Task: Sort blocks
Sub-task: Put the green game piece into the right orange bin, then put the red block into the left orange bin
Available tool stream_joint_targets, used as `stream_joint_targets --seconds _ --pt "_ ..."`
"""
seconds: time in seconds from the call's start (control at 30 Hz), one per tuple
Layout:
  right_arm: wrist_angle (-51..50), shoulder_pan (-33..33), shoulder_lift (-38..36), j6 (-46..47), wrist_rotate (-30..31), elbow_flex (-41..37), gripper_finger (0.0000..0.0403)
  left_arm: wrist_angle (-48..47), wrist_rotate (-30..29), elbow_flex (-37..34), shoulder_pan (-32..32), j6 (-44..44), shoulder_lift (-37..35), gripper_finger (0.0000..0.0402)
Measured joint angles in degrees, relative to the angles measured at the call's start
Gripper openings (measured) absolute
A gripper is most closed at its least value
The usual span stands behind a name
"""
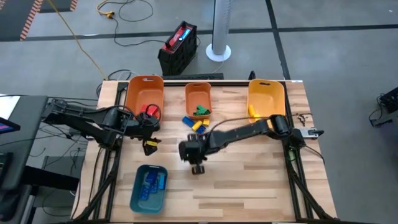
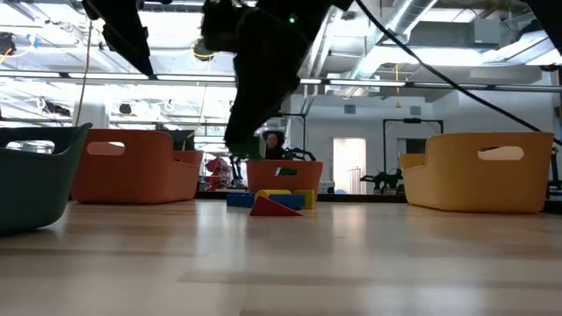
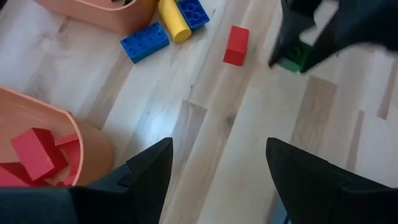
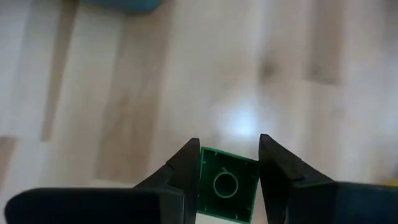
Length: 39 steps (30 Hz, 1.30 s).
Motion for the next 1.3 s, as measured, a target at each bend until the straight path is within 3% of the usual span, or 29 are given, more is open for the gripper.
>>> stream_joint_targets --seconds 0.23,0.43,0.73,1.17,1.3 --pt "-2.03 -5.60 -5.79 -7.09 6.10 0.02 0.0127 0.10 -1.51 0.00 0.17 0.03 -0.04 0.0254" --pt "-2.21 -16.37 -7.10 -6.29 7.13 0.01 0.0127 0.29 -4.18 0.00 0.17 -1.04 -0.04 0.0254" --pt "-1.43 -31.14 -6.53 -0.60 -5.21 -0.20 0.0130 0.27 -5.59 0.00 0.34 -2.28 -0.04 0.0254" --pt "-2.97 -33.64 -6.80 -1.66 -8.31 -0.48 0.0231 0.86 -5.72 0.00 3.65 -2.15 -0.04 0.0254" --pt "-9.06 -33.85 -6.94 -4.44 -8.46 3.32 0.0241 0.97 -5.15 0.01 3.69 -0.71 -0.04 0.0254"
